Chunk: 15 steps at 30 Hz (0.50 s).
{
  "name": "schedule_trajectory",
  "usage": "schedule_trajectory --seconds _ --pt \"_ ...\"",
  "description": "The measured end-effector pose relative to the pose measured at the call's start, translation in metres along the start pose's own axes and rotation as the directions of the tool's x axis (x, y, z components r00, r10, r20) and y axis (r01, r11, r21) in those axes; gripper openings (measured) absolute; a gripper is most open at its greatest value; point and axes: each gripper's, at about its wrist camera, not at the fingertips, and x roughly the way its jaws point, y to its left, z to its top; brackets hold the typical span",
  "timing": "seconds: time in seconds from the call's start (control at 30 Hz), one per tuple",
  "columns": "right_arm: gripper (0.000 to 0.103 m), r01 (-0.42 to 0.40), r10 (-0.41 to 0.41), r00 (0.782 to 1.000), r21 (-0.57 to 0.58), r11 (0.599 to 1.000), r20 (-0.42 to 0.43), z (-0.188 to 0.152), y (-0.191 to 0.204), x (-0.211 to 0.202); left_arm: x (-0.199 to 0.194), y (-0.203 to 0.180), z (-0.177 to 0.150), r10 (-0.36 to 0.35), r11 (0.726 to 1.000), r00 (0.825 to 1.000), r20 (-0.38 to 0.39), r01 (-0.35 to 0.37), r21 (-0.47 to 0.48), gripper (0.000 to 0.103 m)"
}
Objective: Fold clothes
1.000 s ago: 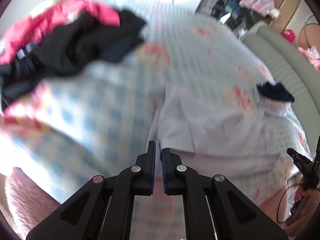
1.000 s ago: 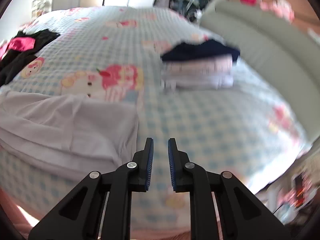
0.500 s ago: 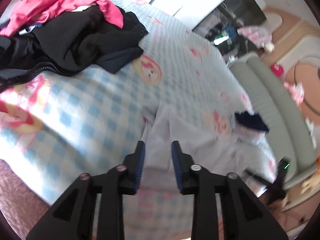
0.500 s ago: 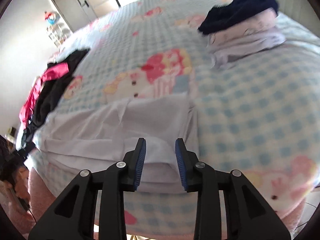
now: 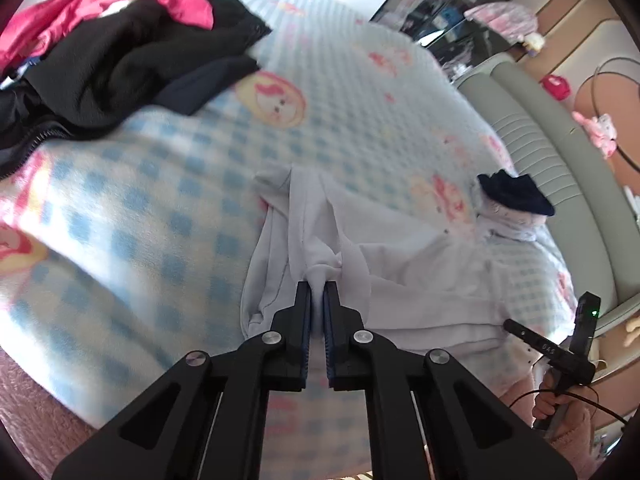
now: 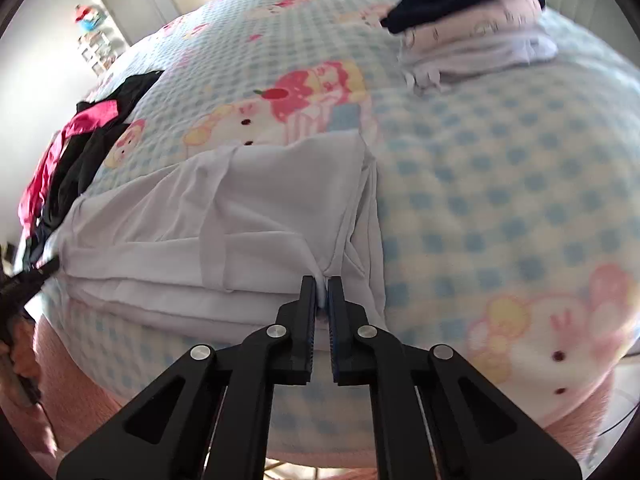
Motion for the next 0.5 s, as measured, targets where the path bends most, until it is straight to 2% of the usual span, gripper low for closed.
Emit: schedule_trajectory --seconds 0.13,0.3,0.37,0.43,0.5 --pt "0.004 0.028 -0.028 0.999 -0.015 1.0 -0.026 -0.008 -0.004 0.002 -0.004 0.01 -0.007 0.013 1.0 1.0 -0.017 -0.013 -0.017 0.004" --pt "0.004 0.062 -0.063 0.996 -0.015 0.998 -0.056 -0.019 -0.008 0.004 0.006 0.022 -0.02 0.061 0.997 0.995 -0.082 -0.065 -0.042 0.005" --pt "0.005 0.042 -0.042 0.998 -0.005 0.999 -0.051 -0.018 -0.012 -0.003 -0.001 0.02 -0.017 0.047 0.998 0.997 -0.06 -0.05 -0.044 0.005" --pt "0.007 -0.004 0.004 1.0 0.021 1.0 -0.016 -0.012 -0.017 -0.014 -0.013 0.009 -0.009 0.028 1.0 1.0 0.001 -0.028 -0.005 0.005" --pt "0.015 -0.043 0.042 0.999 0.048 0.998 0.024 -0.004 -0.023 -0.023 -0.02 -0.007 0.001 -0.01 0.999 0.998 0.054 0.008 0.045 0.006"
